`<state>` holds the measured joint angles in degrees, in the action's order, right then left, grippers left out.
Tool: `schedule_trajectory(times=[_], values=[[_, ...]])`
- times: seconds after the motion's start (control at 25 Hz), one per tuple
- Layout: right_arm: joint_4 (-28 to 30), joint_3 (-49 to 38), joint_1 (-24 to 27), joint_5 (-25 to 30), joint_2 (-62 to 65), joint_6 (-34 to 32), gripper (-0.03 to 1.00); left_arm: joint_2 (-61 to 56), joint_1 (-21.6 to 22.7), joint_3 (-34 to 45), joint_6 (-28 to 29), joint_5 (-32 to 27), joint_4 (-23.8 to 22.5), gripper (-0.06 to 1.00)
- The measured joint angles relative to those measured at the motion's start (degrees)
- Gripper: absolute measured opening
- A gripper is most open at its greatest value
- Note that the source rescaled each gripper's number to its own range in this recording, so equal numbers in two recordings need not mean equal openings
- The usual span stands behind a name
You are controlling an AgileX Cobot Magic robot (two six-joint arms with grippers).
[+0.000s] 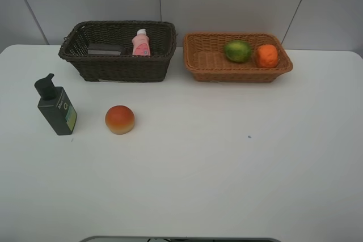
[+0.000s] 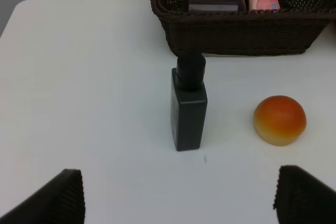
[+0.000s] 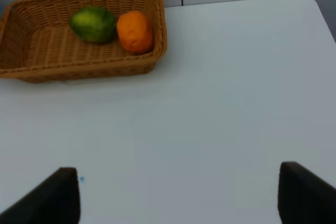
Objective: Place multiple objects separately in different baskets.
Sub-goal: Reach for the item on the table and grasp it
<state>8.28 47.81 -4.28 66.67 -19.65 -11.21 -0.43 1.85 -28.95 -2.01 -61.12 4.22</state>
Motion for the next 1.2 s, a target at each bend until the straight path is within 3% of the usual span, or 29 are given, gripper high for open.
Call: schedule_trajectory(times=[0.16, 0.4, 0.6, 1.2], values=[[0.4, -0.9, 0.0, 1.7, 5.4, 0.2, 0.76, 0.0, 0.0, 0.0, 0.0, 0.0, 0.0, 0.88], [0.0, -11.2, 0.0, -4.1, 16.1, 4.1, 0.76, 0.0, 0.0, 0.0, 0.0, 0.0, 0.0, 0.88], [-2.8, -17.5, 0.0, -5.2, 19.8, 5.8, 0.76, 0.0, 0.0, 0.0, 0.0, 0.0, 0.0, 0.88], [-2.7, -18.0, 0.0, -5.8, 19.8, 9.9, 0.76, 0.0, 0.0, 0.0, 0.0, 0.0, 0.0, 0.88]])
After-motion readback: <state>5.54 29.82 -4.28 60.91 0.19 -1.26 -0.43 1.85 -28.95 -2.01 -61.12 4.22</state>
